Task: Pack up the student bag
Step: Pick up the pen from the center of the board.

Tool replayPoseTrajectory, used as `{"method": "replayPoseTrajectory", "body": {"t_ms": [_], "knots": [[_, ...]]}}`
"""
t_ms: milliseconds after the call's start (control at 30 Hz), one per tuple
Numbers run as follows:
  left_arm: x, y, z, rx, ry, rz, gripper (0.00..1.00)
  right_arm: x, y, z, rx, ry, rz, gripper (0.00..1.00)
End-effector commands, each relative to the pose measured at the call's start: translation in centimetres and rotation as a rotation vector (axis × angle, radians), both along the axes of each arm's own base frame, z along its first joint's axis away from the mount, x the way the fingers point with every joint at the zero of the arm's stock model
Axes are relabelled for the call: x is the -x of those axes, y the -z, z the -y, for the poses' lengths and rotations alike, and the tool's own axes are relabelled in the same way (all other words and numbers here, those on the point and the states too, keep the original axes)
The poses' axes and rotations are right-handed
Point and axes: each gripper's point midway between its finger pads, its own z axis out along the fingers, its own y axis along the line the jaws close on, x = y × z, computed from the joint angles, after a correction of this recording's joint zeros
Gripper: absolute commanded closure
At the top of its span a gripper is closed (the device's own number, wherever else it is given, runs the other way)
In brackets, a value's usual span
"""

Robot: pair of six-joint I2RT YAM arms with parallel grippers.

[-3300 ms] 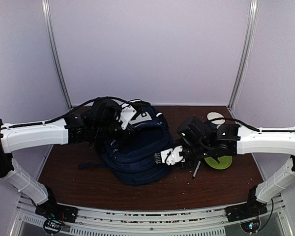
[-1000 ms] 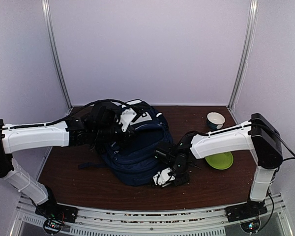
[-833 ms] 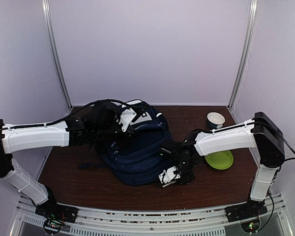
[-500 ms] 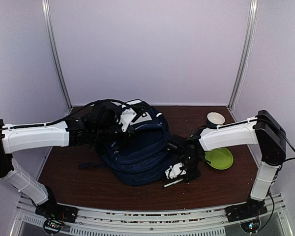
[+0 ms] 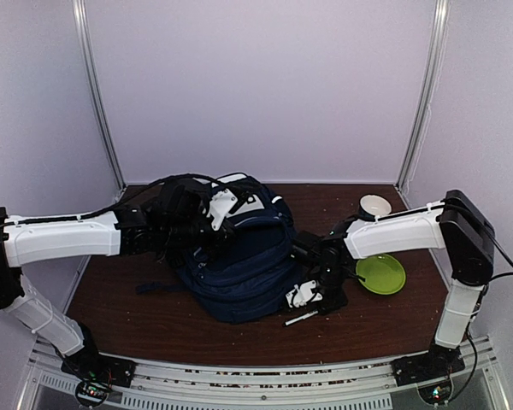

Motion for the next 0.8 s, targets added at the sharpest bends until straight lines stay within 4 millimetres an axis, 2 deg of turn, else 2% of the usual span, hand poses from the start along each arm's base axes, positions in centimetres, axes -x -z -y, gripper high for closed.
{"method": "replayPoseTrajectory", "body": {"t_ms": [0, 200, 367, 500, 767], "knots": [[-0.3, -2.5, 0.7, 0.086, -0.001, 0.053, 1.0, 0.6, 0.9, -0.4, -0.018, -0.003, 0.014, 0.71], [-0.3, -2.5, 0.7, 0.09, 0.002, 0.05, 1.0, 0.7, 1.8, 0.1, 0.016, -0.003, 0.018, 0.84], [-0.3, -2.7, 0.6, 0.09, -0.001, 0.055, 1.0, 0.9, 1.0, 0.2, 0.003, 0.003, 0.023, 0.93], [-0.3, -2.7, 0.5, 0.086, -0.002, 0.055, 1.0, 1.1, -0.9, 0.6, -0.018, 0.018, 0.04, 0.96], [-1.1, -2.7, 0.1, 0.065, -0.047, 0.056, 1.0, 1.6, -7.4, -0.1, -0.119, 0.06, 0.117, 0.98]]}}
